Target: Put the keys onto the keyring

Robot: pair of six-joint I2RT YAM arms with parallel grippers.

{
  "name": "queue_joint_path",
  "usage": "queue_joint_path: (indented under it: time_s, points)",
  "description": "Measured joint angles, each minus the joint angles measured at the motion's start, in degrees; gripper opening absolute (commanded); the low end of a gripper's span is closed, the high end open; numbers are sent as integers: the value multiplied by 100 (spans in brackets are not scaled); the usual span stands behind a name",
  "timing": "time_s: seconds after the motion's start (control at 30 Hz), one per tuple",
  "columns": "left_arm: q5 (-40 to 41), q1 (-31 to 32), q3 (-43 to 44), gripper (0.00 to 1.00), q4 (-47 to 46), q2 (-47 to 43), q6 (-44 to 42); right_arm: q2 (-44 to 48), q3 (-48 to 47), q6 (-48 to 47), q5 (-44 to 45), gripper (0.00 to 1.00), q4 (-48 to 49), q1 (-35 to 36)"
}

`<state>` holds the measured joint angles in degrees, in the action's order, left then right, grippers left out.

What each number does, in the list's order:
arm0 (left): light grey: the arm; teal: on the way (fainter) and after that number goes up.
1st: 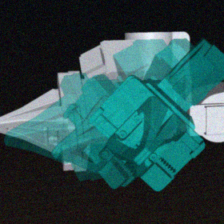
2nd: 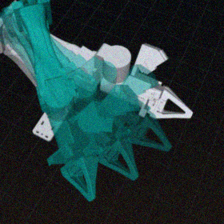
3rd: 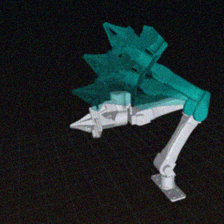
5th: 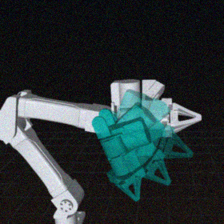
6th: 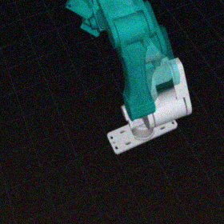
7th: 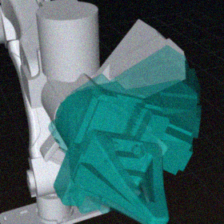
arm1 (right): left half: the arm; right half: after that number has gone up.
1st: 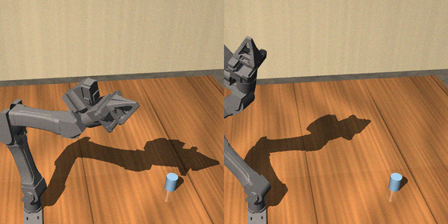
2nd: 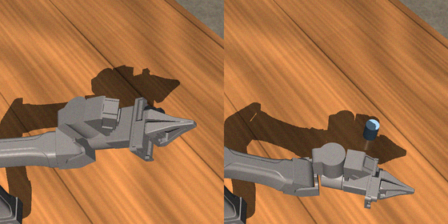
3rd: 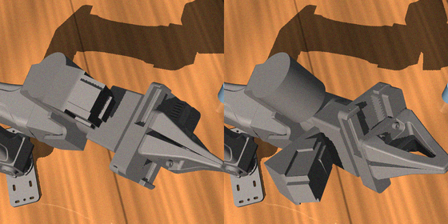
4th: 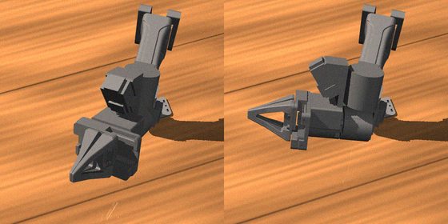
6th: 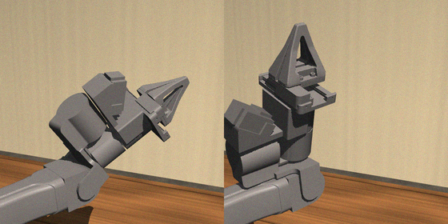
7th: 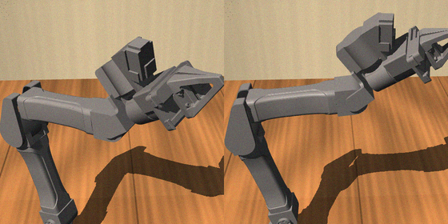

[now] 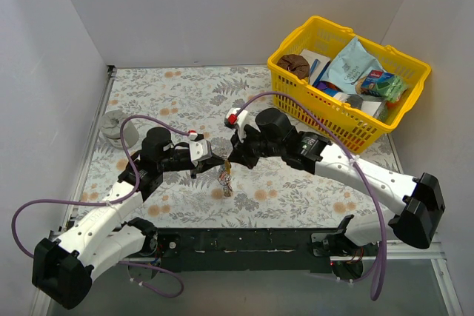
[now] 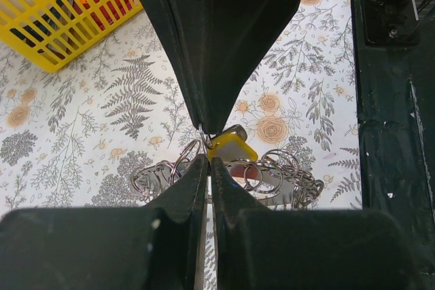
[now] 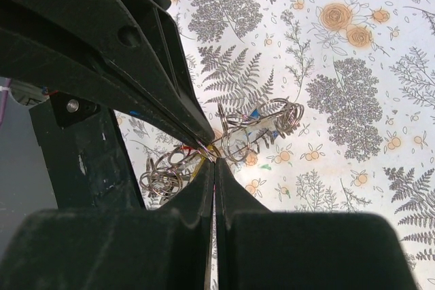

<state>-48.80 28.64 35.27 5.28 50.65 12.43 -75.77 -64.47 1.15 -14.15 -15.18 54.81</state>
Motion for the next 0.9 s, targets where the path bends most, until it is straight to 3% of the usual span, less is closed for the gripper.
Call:
queue_joint_path:
  time_s: [0.37, 0.77, 0.83, 0.9]
  points:
    - [68, -2, 0, 0, -37, -131, -22, -79, -52, 136, 393, 1, -201, 50]
    - [-59, -2, -125, 0, -83, -310, -61, -33, 240, 262, 35, 1, 168, 28]
    - [-85, -2, -155, 0, -105, -367, -59, -33, 269, 247, -76, 11, 229, 22]
    - [-118, -2, -186, 0, -120, -422, -57, 15, 358, 227, -160, 27, 339, 9]
